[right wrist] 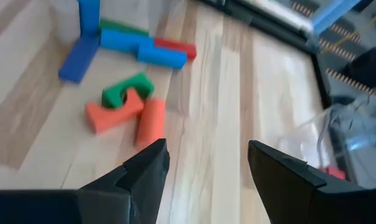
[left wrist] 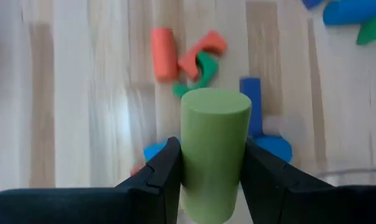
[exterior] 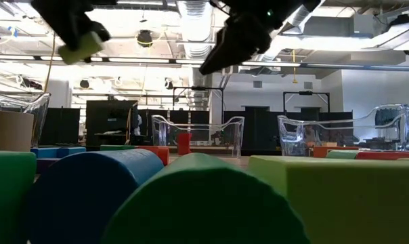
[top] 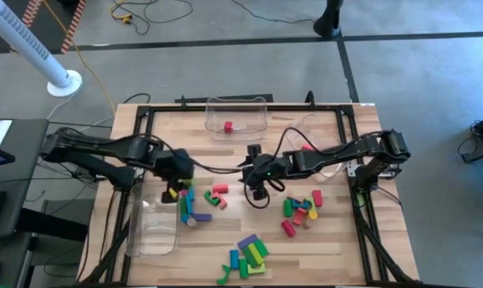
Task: Sort blocks by size
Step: Put the light green cylindrical block into the left transparent bin
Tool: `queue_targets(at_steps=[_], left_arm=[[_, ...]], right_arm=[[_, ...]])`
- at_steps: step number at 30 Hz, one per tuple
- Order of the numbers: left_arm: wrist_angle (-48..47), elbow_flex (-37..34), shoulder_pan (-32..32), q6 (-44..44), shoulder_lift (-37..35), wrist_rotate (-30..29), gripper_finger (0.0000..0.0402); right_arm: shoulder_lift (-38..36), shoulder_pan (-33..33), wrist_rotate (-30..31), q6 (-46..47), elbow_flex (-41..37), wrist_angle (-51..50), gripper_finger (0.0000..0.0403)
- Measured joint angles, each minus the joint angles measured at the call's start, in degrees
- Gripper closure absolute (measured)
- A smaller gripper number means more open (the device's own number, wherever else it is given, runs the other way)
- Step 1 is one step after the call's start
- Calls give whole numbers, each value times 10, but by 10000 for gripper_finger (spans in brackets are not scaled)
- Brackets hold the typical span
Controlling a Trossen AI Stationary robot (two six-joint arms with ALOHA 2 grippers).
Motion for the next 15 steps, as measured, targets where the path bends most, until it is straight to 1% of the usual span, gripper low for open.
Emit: queue_targets(at_steps=[3,6,9,15], left_arm=[[-50,0,-25,-53,-17,-17,277],[-72,0,-56,-112,-35,-22,277],[-78,-5,-94,-169,-49,-29,277],[-87,-54,-167,-278,-65,-29,277]], right_arm=[[0,0,0,9,0,-28,148],[0,0,0,15,0,-46,148],[0,0,0,16,0,-58,148],[0,0,-1,17,0,-65,148]])
